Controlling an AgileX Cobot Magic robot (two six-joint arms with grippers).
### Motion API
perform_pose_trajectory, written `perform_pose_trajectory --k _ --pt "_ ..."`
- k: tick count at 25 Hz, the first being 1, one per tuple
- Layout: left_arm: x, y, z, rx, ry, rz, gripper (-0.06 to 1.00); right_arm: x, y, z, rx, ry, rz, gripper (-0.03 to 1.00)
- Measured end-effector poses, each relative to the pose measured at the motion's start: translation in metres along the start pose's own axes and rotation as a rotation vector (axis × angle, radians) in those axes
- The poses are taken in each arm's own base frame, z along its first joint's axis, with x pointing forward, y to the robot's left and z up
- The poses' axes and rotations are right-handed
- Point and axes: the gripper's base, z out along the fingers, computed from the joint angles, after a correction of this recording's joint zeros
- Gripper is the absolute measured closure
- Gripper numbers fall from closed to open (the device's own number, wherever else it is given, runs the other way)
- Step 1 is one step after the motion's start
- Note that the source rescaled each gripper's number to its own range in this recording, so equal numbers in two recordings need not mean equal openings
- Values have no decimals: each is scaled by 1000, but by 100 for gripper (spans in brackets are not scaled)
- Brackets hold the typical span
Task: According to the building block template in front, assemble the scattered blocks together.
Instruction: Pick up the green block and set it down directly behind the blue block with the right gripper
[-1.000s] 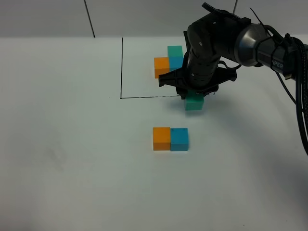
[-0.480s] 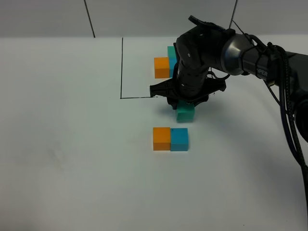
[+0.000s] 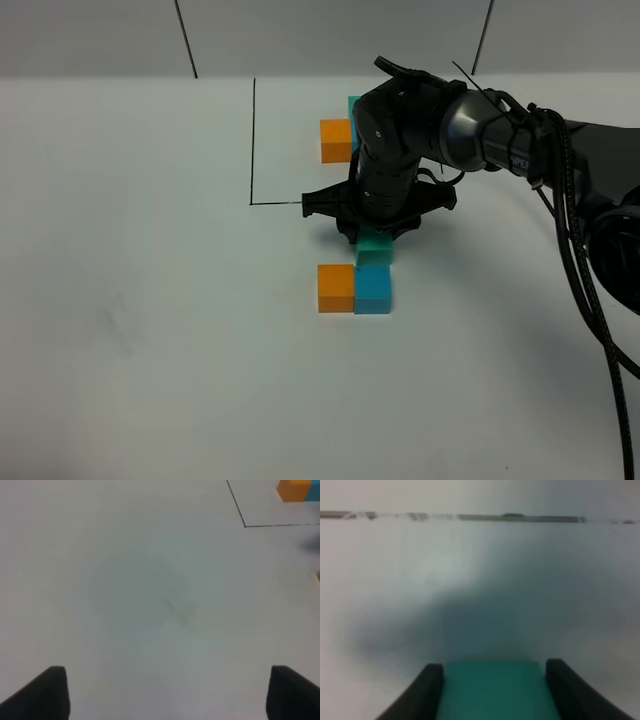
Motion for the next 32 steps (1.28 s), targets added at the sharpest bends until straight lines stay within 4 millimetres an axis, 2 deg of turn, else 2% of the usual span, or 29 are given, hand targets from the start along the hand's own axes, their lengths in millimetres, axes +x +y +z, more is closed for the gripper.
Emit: perform_pose_trajectory --k 32 --pt "0 0 0 0 0 0 11 8 3 4 35 50 51 96"
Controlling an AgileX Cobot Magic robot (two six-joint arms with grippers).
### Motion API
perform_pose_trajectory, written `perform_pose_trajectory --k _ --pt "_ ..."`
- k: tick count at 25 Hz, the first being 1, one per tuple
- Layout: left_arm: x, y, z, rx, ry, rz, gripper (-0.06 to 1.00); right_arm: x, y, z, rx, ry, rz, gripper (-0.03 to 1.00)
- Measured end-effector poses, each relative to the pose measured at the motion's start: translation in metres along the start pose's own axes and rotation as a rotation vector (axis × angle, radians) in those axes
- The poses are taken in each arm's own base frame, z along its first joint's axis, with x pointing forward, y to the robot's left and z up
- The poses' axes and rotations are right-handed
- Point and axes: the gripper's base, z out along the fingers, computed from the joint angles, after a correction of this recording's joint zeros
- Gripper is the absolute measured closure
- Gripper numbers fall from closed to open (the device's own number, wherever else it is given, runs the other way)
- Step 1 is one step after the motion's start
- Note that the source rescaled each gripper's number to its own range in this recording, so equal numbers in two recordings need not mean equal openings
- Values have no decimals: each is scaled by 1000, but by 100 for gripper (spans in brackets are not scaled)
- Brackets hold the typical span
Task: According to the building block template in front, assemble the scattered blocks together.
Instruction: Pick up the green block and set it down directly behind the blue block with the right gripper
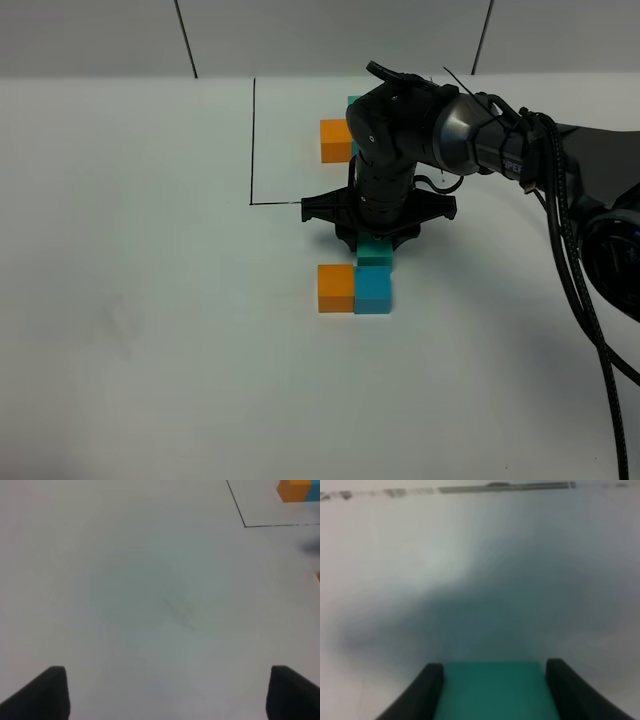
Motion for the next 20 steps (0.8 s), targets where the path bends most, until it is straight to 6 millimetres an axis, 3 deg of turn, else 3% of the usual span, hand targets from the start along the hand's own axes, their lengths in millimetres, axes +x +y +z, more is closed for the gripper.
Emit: perform_pose_trajectory --k 20 --pt "0 0 0 0 0 0 11 6 4 0 2 29 15 96"
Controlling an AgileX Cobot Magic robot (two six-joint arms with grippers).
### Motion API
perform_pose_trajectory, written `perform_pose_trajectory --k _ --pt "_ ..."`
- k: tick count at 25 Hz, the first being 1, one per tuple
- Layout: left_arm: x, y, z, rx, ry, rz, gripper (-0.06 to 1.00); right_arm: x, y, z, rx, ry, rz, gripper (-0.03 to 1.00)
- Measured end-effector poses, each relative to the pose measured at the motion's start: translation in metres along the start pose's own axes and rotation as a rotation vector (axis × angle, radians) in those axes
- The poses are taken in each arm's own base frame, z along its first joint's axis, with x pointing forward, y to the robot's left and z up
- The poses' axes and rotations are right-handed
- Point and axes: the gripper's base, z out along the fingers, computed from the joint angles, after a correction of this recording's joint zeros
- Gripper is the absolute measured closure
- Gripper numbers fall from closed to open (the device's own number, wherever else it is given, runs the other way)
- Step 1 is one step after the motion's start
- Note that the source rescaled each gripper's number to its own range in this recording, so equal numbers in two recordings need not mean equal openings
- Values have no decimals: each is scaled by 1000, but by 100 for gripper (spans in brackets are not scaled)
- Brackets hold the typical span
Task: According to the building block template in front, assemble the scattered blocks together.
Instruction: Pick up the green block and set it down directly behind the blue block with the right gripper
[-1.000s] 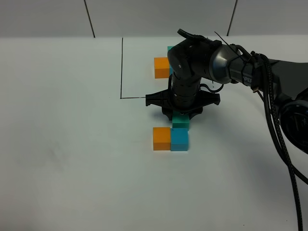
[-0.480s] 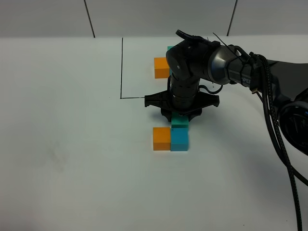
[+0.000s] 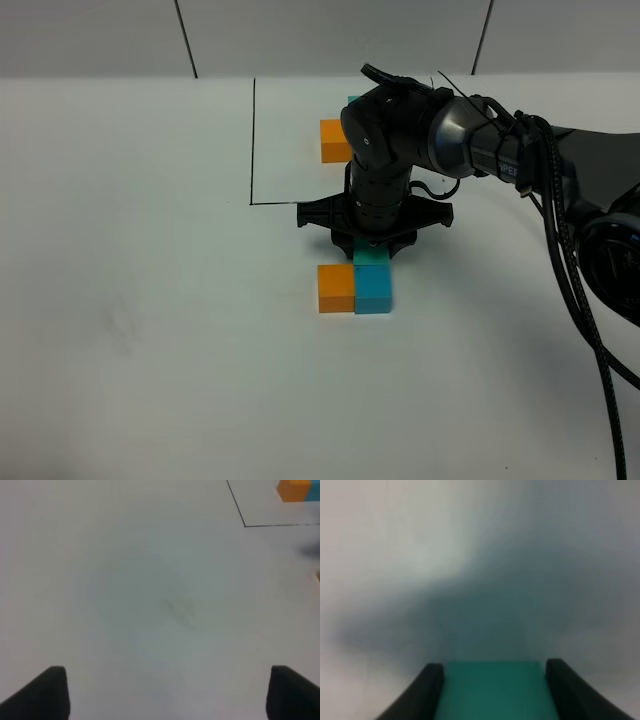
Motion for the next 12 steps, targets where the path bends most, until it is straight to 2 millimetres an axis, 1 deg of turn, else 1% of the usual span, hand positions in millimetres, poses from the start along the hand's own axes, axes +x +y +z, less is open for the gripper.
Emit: perform_pose_trajectory --k 12 --pt "0 0 0 0 0 0 11 2 2 0 5 1 -8 96"
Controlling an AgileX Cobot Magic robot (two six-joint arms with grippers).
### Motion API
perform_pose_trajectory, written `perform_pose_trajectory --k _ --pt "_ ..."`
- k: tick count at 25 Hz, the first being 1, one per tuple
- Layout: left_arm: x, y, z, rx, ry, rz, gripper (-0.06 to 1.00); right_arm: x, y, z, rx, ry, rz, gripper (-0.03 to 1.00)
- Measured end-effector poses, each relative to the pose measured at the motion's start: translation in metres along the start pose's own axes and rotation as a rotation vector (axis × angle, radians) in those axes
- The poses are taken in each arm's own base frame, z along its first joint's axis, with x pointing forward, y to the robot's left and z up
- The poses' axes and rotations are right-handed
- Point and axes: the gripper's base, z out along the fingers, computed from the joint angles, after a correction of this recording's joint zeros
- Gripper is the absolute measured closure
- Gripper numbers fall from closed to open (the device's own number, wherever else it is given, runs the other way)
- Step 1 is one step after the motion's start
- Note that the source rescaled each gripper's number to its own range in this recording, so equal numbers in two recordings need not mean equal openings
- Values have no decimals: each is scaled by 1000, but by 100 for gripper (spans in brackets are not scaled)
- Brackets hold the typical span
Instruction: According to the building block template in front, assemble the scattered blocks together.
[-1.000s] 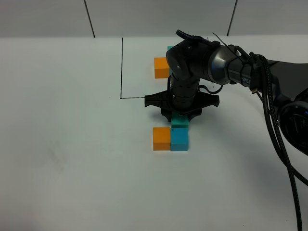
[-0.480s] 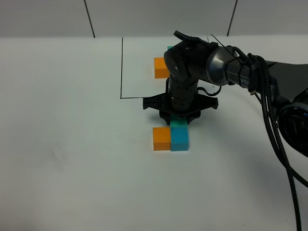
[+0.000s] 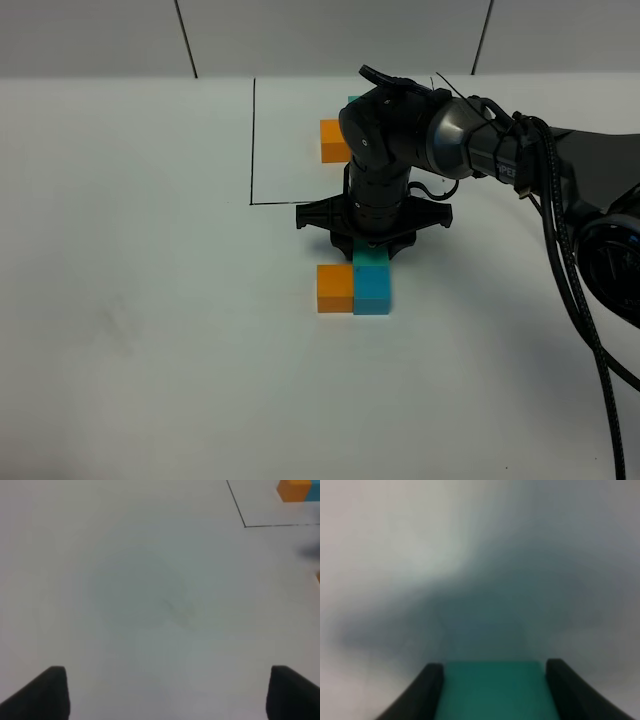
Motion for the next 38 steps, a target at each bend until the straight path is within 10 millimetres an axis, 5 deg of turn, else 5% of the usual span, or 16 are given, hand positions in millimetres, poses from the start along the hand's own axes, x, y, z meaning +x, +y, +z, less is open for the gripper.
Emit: perform_pose_trajectory --k 28,32,38 --pt "0 0 0 0 0 0 11 0 2 -1 -2 -15 -59 93" --pt "0 0 0 0 0 0 11 1 3 4 -7 -8 -90 68" --pt "0 0 0 0 0 0 11 -6 3 -19 -46 -86 -129 9"
